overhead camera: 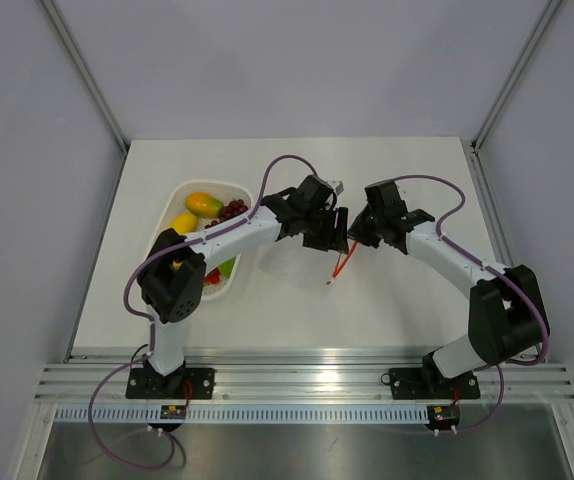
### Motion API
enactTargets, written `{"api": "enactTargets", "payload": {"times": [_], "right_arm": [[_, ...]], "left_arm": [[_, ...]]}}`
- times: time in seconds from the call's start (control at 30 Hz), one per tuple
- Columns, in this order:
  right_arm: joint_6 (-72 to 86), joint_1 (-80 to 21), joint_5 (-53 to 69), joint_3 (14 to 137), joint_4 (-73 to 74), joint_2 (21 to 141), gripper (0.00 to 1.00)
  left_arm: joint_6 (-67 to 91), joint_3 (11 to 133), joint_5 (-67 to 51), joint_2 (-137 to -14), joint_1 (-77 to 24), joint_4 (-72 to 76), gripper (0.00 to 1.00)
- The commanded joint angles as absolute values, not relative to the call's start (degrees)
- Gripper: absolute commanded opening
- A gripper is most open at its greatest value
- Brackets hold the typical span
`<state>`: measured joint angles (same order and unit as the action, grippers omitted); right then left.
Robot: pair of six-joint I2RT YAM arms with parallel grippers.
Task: Place the food in the zip-top bag and seal the zipper
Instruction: Pick up the zipper food storage bag at the center of the board, then open the zipper of the food storage bag.
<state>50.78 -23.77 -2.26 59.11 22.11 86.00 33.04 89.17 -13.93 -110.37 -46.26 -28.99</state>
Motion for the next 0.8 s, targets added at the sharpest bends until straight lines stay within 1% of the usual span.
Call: {"api": "enactTargets", "payload": {"times": [0.0, 0.1, 0.13, 0.23, 0.3, 0.4, 0.43, 0.47, 0.5, 0.63, 0.77], "right_arm": [[51.9, -24.5, -1.0, 60.0, 20.4, 84.2, 0.00], [51.9, -24.5, -0.6, 59.9, 20.4, 83.8, 0.00], [51.8, -24.5, -0.6, 59.9, 20.3, 83.6, 0.00], [51.8, -24.6, -0.5, 59.4, 20.6, 82.8, 0.00], [51.9, -24.5, -0.5, 58.9, 20.7, 82.0, 0.00], [51.2, -24.5, -1.0, 58.6, 21.2, 81.2, 0.00], [50.5, -24.6, -1.1, 58.6, 21.1, 80.8, 0.05], [48.9, -24.5, -1.5, 58.5, 21.0, 80.4, 0.19], [48.1, -24.5, -2.5, 58.6, 21.4, 79.3, 0.39], [43.5, -24.5, -4.3, 60.6, 23.0, 75.7, 0.63], [42.5, -24.5, -5.8, 60.9, 23.6, 73.0, 0.64]], "left_arm": [[31.6, 92.9, -10.7, -112.2, -46.6, -30.2, 0.61], [32.2, 93.9, -10.3, -113.2, -46.6, -30.8, 0.54], [32.3, 93.8, -9.9, -113.3, -46.6, -30.5, 0.50], [32.4, 94.4, -9.2, -113.8, -46.6, -30.6, 0.42], [32.3, 95.1, -8.2, -114.0, -46.6, -31.5, 0.40], [32.2, 95.2, -7.6, -114.1, -46.3, -31.8, 0.14], [32.2, 95.2, -7.6, -114.1, -45.8, -32.1, 0.03], [32.3, 95.1, -8.7, -113.7, -45.4, -32.3, 0.00], [32.3, 94.7, -9.7, -113.3, -45.0, -31.9, 0.00], [34.3, 89.7, -16.7, -110.0, -41.1, -28.0, 0.00], [35.1, 88.6, -18.0, -107.6, -39.2, -27.2, 0.00]]}}
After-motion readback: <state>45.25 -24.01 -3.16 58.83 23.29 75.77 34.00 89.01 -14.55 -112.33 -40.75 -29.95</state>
